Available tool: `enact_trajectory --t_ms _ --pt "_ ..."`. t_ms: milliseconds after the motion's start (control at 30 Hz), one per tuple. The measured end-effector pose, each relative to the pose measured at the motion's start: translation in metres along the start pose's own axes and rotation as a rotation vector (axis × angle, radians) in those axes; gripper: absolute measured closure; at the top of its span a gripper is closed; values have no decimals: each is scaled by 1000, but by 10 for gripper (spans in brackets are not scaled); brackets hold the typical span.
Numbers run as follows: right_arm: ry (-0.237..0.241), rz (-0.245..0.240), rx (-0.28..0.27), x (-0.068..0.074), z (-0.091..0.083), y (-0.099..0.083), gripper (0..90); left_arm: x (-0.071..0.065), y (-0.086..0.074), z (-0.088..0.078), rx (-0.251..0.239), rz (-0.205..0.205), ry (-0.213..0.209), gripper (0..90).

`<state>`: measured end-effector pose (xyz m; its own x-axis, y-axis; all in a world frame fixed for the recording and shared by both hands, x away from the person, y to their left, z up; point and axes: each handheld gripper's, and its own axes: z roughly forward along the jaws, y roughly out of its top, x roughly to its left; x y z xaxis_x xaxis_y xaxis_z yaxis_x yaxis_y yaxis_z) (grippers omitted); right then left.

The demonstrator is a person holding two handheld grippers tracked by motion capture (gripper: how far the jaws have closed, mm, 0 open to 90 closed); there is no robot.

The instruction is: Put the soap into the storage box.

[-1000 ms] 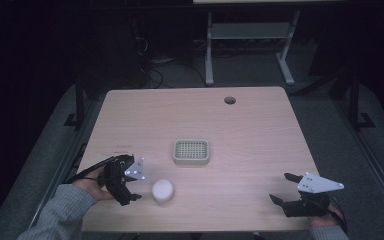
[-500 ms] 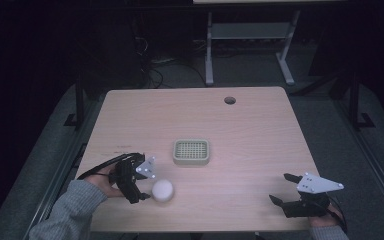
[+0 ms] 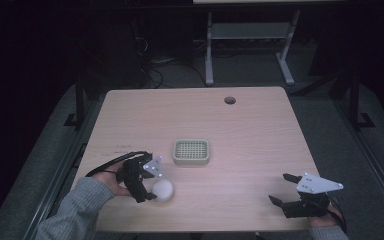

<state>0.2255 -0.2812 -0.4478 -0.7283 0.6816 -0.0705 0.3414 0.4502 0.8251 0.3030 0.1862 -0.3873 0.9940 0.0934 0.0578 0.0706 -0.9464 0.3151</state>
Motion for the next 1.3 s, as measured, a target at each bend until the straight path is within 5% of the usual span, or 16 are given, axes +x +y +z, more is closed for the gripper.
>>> enact_trajectory --t_ms 600,1300 --pt "3 -3 -5 1 -1 0 137 4 10 24 17 2 -58 176" --pt "8 -8 -8 1 -1 1 137 5 14 40 82 14 -54 176"
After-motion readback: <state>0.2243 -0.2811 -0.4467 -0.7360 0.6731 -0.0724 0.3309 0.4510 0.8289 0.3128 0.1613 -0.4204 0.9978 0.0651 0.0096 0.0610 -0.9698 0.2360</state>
